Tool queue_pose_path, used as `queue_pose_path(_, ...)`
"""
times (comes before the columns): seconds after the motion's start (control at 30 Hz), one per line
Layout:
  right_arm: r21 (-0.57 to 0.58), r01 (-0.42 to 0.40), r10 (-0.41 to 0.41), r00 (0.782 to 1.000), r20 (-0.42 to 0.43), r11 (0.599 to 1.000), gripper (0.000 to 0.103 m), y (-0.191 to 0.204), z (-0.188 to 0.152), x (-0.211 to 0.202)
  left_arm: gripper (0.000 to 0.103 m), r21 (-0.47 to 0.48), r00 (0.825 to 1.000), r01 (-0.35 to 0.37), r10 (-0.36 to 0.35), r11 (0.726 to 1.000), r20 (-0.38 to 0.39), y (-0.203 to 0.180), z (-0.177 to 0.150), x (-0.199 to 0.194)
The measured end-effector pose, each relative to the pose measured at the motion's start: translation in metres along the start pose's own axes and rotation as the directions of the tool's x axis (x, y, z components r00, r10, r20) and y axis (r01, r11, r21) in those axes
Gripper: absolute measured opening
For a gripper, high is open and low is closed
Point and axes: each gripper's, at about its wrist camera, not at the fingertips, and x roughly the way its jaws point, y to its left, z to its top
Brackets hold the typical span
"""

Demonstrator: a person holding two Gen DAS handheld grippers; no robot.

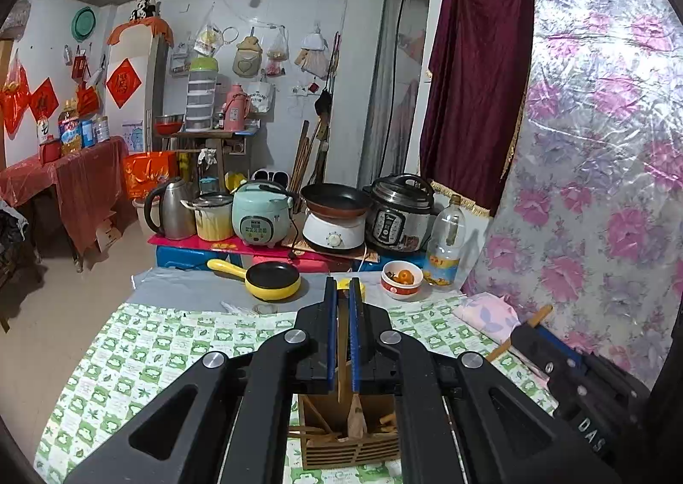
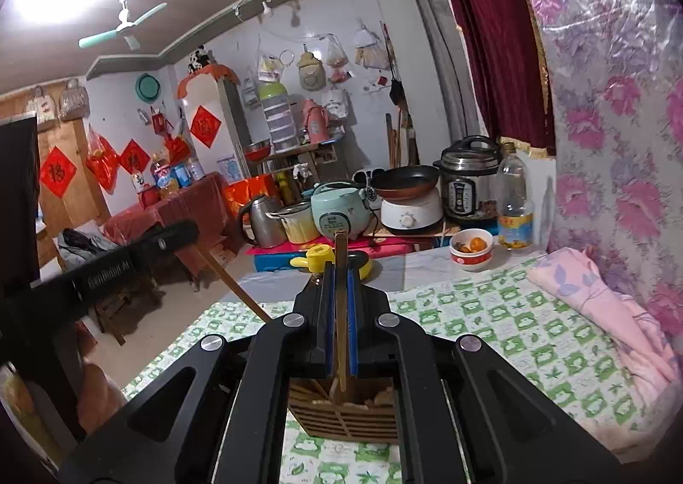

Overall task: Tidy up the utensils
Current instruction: 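Lift both held chopsticks and carry them over the wooden holder, then open both tools to drop the chopsticks into the wooden holder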

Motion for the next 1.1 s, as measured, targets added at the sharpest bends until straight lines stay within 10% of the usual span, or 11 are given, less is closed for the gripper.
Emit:
queue_pose_path(0.63,-0.030,0.058,-0.063,0.982,-0.180,0.998,0.011,-0.002,-0.031,0.076,0.007,-0.078,0.980,0.037,-0.052,0.996,-0.192,0.031,-0.047,0.076)
queue_pose_path(0.77,-0.028,0.057,-0.061,0.982,-0.181,0.998,0.014,-0.003,-0.031,0.076,0.045,-0.087,0.982,0.010,-0.026,0.996,-0.189,0.034,-0.049,0.075)
queue_pose_path(1.1,-0.027,0.064,-0.068,0.986,-0.154,0.998,0.041,-0.002,-0.032,0.064,0.067,-0.107,0.987,-0.017,-0.001,0.994,-0.159,0.038,-0.045,0.066)
